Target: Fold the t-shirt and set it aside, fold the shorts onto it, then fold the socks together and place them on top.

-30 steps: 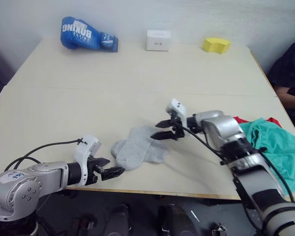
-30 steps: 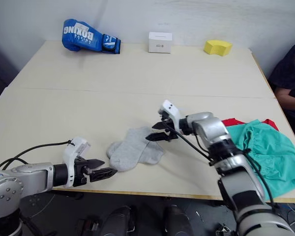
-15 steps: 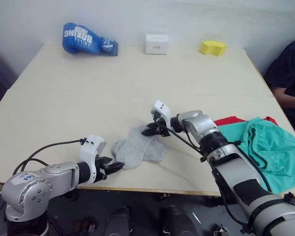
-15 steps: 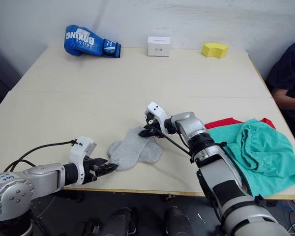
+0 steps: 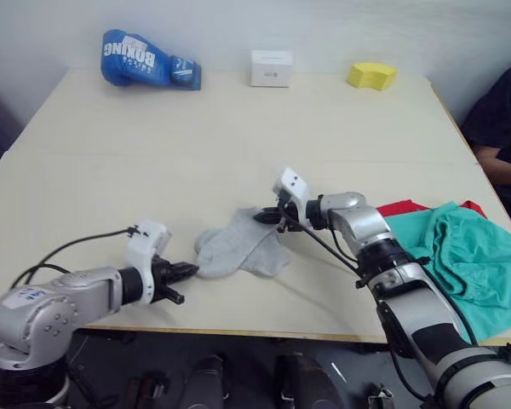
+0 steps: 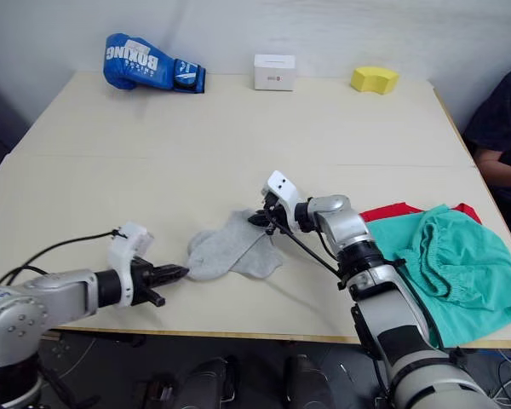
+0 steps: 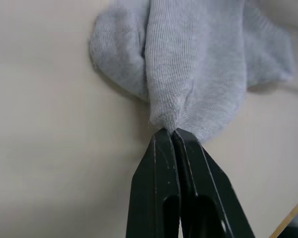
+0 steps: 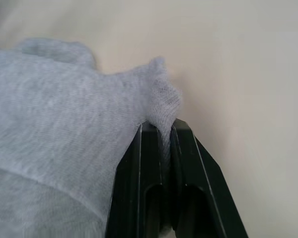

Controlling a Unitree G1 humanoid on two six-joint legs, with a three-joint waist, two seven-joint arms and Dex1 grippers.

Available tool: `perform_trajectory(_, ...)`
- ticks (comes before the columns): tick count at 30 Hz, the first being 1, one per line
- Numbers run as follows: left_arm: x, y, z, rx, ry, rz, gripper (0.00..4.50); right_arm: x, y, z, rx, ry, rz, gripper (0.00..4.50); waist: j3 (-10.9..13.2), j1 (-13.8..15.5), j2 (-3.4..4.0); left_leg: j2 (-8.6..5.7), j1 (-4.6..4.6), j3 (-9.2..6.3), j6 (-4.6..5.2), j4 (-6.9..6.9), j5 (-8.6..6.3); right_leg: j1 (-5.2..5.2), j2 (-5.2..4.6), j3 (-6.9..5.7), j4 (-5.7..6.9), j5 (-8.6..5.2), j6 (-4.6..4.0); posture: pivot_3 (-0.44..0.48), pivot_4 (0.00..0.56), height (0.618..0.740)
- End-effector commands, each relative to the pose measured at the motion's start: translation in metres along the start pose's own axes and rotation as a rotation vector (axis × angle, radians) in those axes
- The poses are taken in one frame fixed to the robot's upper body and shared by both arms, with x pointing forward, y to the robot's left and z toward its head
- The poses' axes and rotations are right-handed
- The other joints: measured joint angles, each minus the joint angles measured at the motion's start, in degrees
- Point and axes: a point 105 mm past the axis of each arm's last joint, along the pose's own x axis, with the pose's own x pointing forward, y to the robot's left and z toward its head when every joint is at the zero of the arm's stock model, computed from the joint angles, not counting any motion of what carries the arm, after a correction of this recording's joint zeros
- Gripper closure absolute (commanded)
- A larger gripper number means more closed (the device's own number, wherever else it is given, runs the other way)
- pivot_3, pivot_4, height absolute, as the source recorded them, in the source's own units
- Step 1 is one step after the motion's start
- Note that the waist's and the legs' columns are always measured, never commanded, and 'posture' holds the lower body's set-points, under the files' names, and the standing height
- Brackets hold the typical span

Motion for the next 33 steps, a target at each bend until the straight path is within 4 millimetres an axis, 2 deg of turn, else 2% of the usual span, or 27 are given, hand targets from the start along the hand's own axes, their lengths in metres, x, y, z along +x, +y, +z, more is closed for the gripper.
perform_trajectory(1,-0.015,-0.002,0.011,0.023,-0.002,-0.092,4.47,-0.017,0.007,0.021,-0.007,-0.105,-0.006,4.5,0.02,-0.19,-0.03,0.05,-0.04,0.02,0.02,-0.01,0.02,-0.07,0.06,0.02,-0.01,0.0,0.0,0.0,0.15,0.74)
perform_trajectory(7,-0.024,0.013,0.019,0.081,0.027,-0.11,4.47,-0.026,0.018,0.002,0.038,-0.115,-0.054,4.5,0.04,-0.47,-0.06,0.16,-0.04,0.07,-0.06,-0.12,0.0,-0.16,0.14,0.08,-0.01,-0.06,-0.1,0.0,0.15,0.74)
perform_trajectory(9,-0.022,0.016,0.025,0.109,0.023,-0.13,4.47,-0.03,0.02,0.003,0.038,-0.14,-0.086,4.5,0.05,-0.44,-0.07,0.16,-0.04,0.08,-0.25,-0.12,-0.13,-0.17,0.11,0.09,-0.02,-0.06,-0.1,0.0,0.15,0.74)
perform_trajectory(11,-0.019,0.02,0.032,0.148,0.021,-0.151,4.47,-0.037,0.027,0.008,0.072,-0.195,-0.106,4.5,0.05,-0.34,-0.07,0.15,-0.05,0.08,-0.26,-0.11,-0.15,-0.19,0.1,0.11,-0.01,-0.05,-0.1,0.0,0.15,0.74)
perform_trajectory(15,-0.006,0.029,0.045,0.209,0.051,-0.201,4.47,-0.048,0.052,0.009,0.057,-0.29,-0.125,4.5,0.05,0.24,-0.07,0.16,-0.06,0.05,-0.27,-0.2,-0.16,-0.21,0.1,0.09,-0.05,-0.07,-0.15,0.0,0.15,0.74)
perform_trajectory(18,0.007,0.037,0.053,0.275,0.1,-0.248,4.47,-0.053,0.068,-0.002,0.071,-0.339,-0.196,4.5,0.05,0.22,-0.08,0.15,-0.06,0.09,-0.26,-0.36,-0.16,-0.21,0.1,0.1,-0.18,-0.08,-0.16,0.0,0.15,0.74)
perform_trajectory(21,0.018,0.044,0.06,0.324,0.132,-0.28,4.47,-0.053,0.083,-0.016,0.038,-0.321,-0.228,4.5,0.06,0.07,-0.1,0.13,-0.11,0.18,0.02,-0.43,0.01,-0.26,0.11,0.12,-0.23,-0.08,-0.16,0.0,0.15,0.74)
perform_trajectory(26,0.034,0.047,0.077,0.357,0.14,-0.316,4.47,-0.049,0.096,-0.025,0.02,-0.34,-0.291,4.5,0.17,0.0,-0.3,0.16,-0.11,0.37,0.12,-0.2,0.04,-0.36,0.21,0.26,0.01,-0.09,-0.14,0.0,0.15,0.74)
perform_trajectory(29,0.035,0.048,0.075,0.374,0.206,-0.349,4.47,-0.043,0.111,-0.036,-0.007,-0.304,-0.258,4.5,0.19,-0.02,-0.33,0.2,-0.09,0.39,0.12,-0.04,0.04,-0.35,0.24,0.3,0.17,-0.09,-0.14,0.0,0.15,0.74)
perform_trajectory(33,0.031,0.054,0.073,0.367,0.251,-0.351,4.47,-0.041,0.117,-0.036,-0.03,-0.326,-0.268,4.5,0.23,0.02,-0.4,0.19,-0.09,0.39,0.14,0.03,0.05,-0.35,0.23,0.3,0.26,-0.09,-0.14,0.0,0.15,0.74)
